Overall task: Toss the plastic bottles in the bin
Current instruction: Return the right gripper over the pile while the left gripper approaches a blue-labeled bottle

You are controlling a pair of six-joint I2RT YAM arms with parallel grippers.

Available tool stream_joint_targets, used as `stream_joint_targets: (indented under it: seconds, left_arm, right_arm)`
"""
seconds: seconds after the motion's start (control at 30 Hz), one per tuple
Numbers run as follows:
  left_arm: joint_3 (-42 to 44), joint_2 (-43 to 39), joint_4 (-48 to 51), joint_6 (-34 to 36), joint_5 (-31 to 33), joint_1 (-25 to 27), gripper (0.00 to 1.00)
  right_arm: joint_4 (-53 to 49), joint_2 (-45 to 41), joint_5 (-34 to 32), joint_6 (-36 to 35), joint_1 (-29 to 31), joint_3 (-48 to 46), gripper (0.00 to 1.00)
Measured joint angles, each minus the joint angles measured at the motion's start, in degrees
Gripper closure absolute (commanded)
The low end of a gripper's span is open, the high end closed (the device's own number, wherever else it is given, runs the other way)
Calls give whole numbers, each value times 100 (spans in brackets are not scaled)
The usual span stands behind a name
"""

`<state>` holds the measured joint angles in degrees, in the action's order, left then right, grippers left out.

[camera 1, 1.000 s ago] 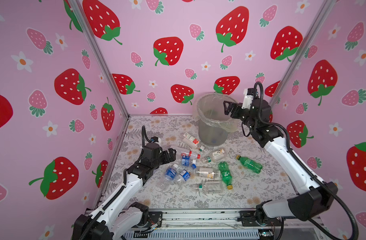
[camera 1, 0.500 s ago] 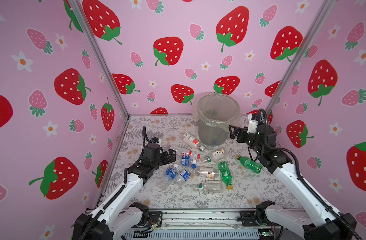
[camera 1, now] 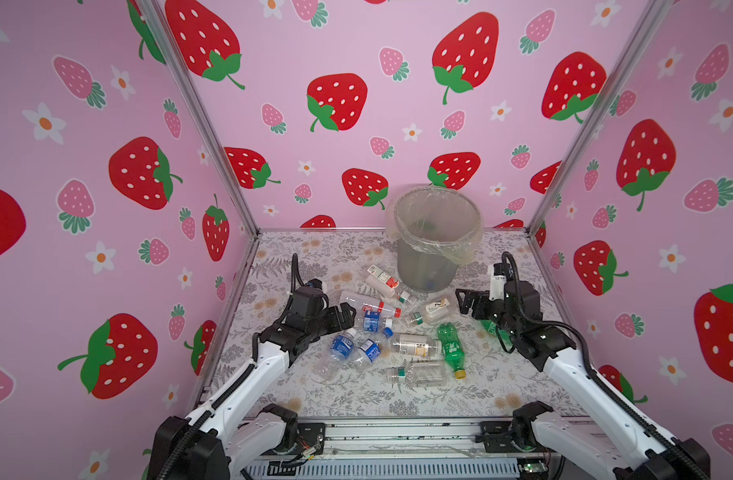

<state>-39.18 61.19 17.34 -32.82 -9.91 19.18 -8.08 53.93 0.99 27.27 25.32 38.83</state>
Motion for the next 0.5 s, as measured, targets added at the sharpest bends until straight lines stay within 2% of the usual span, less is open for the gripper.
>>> stream_joint_targets:
  seconds: [0.33, 0.5]
  left_arm:
    - [-190, 98, 568, 9, -74, 114, 1]
    - [-339, 96, 1019, 31, 254, 297, 1]
  right_arm:
    - [9, -55, 210, -15, 0, -315, 1]
    - [24, -85, 236, -46, 0, -361, 1]
